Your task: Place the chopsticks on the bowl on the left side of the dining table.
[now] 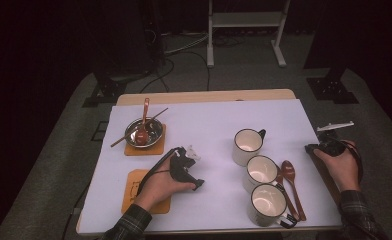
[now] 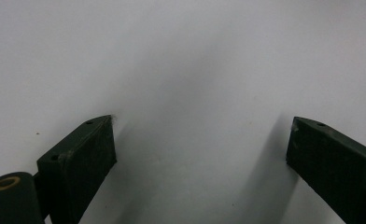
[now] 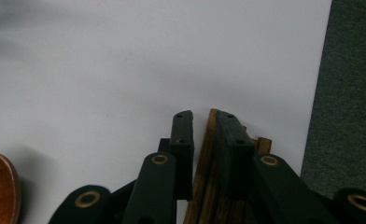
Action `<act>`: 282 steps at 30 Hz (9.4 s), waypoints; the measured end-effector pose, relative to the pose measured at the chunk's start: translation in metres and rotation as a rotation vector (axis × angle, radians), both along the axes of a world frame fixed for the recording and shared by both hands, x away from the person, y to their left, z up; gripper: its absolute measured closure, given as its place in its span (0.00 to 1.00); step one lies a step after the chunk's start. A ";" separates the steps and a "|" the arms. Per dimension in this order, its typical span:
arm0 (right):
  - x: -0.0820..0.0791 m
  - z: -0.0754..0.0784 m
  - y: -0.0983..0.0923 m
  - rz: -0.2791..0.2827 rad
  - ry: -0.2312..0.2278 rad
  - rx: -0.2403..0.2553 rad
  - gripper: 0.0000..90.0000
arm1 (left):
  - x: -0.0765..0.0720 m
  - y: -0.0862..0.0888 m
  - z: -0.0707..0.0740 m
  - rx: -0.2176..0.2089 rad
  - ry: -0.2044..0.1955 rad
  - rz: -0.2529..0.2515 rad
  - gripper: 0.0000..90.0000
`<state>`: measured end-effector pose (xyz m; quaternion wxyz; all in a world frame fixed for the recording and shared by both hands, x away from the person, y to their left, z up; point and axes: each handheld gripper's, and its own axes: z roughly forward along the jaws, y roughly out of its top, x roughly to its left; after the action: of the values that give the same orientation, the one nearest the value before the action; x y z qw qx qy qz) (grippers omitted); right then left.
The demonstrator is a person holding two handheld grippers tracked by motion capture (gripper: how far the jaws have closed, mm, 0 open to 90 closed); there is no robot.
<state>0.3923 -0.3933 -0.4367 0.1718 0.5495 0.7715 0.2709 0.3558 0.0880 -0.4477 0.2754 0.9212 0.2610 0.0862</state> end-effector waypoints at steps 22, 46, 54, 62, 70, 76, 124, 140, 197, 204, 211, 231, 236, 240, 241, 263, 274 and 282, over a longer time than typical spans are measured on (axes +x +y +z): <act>0.002 -0.002 0.006 0.009 0.022 -0.018 0.92 | 0.000 0.000 0.000 0.000 0.001 -0.001 0.08; 0.019 -0.001 0.034 0.051 0.026 -0.009 0.92 | 0.000 0.000 0.000 -0.002 -0.001 0.000 0.08; 0.027 -0.002 0.041 0.066 0.021 0.000 0.93 | 0.000 0.000 0.000 0.001 0.001 -0.001 0.08; 0.035 -0.002 0.049 0.085 0.017 0.006 0.93 | 0.000 0.000 0.000 0.002 0.000 -0.002 0.08; 0.042 -0.002 0.058 0.108 0.011 0.012 0.93 | 0.000 0.000 0.000 0.006 0.000 -0.006 0.08; 0.049 -0.002 0.068 0.125 0.009 0.019 0.93 | 0.000 0.000 0.000 0.006 0.000 -0.005 0.08; 0.015 0.015 0.054 0.148 -0.072 0.068 0.74 | 0.000 0.000 0.000 0.000 0.006 -0.003 0.08; -0.010 0.016 0.036 0.138 -0.066 0.065 0.75 | 0.000 0.000 0.000 0.000 0.005 -0.001 0.08; -0.067 -0.007 0.014 0.125 -0.003 0.007 0.88 | 0.001 -0.001 0.001 0.010 0.006 -0.006 0.08; -0.066 -0.007 0.016 0.110 0.004 0.000 0.94 | 0.001 -0.001 0.001 0.010 0.007 -0.005 0.08; -0.065 -0.007 0.016 0.093 0.021 0.017 0.94 | 0.000 0.000 0.000 0.000 0.001 -0.002 0.08; -0.064 0.003 0.012 0.073 0.010 0.043 0.94 | 0.000 0.001 -0.001 -0.008 -0.007 -0.005 0.07; -0.062 0.007 0.010 0.067 -0.002 0.052 0.95 | 0.000 0.001 -0.001 -0.011 -0.008 -0.004 0.07; -0.061 0.013 0.007 0.056 -0.019 0.065 0.95 | 0.000 0.001 -0.001 -0.009 -0.006 -0.005 0.07; -0.061 0.013 0.007 0.056 -0.019 0.065 0.95 | 0.000 0.001 -0.001 -0.008 -0.006 -0.006 0.07; -0.044 0.040 0.000 0.058 -0.066 0.111 0.94 | 0.000 0.000 0.000 0.001 -0.001 -0.010 0.07; -0.035 0.052 0.002 0.085 -0.085 0.129 0.94 | 0.005 0.005 0.008 -0.031 0.033 -0.023 0.11; -0.028 0.065 0.006 0.116 -0.110 0.141 0.94 | 0.011 0.014 0.025 -0.056 0.012 -0.041 0.12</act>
<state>0.3640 -0.3878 -0.3716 0.1589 0.4988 0.7704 0.3639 0.3664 0.1015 -0.4228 0.3010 0.9189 0.2460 0.0675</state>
